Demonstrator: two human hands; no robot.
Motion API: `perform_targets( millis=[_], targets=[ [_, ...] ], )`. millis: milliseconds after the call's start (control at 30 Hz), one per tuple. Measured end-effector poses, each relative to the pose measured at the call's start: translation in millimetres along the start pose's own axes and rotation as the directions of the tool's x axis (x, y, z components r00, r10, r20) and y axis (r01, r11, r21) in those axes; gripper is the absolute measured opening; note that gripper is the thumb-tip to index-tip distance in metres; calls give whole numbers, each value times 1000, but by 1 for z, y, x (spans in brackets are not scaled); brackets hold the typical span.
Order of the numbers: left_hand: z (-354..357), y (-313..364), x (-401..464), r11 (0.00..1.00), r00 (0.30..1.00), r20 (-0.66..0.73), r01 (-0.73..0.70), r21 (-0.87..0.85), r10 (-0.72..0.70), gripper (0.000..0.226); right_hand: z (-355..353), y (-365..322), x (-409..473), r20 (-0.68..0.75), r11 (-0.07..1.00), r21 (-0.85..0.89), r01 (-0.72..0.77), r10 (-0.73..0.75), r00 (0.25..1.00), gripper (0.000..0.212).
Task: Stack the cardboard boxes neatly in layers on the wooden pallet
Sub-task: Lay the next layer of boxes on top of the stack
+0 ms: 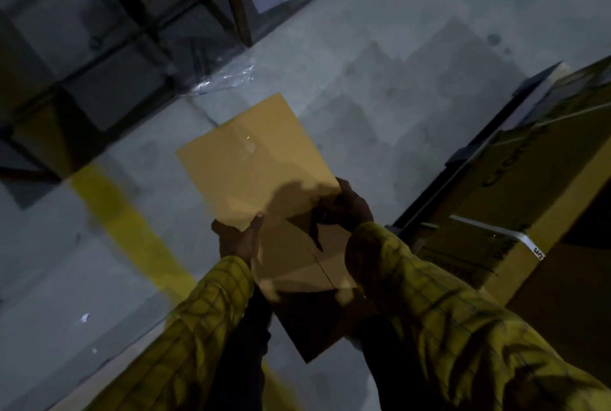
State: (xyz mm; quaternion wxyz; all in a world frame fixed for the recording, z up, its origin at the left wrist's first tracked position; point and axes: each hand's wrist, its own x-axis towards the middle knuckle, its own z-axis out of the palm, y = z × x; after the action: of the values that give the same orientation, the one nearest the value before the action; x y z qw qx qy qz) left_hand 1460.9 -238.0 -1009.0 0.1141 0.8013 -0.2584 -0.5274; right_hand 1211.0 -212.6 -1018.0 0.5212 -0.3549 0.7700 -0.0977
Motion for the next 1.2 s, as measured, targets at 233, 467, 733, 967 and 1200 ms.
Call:
perform_targets(
  millis=[233,467,733,967,1200],
  targets=[
    [-23,99,-51,915,914,154,-392,99,375,124,-67,-58,-73,-171,979,204,-15,51,984,84],
    [-58,197,-139,781,739,352,-623,33,574,98,-143,-112,-174,-416,892,451,-2,212,884,78],
    [-82,278,-224,624,523,585,-781,37,620,89,-166,-124,-296,-500,760,639,115,297,813,84],
    [-91,305,-263,589,428,690,-808,3,584,90,-169,-127,-348,-617,788,584,196,273,738,95],
    [-99,345,-262,550,359,776,-835,18,519,102,-162,-157,-360,-668,750,619,233,346,659,99]
  ],
)
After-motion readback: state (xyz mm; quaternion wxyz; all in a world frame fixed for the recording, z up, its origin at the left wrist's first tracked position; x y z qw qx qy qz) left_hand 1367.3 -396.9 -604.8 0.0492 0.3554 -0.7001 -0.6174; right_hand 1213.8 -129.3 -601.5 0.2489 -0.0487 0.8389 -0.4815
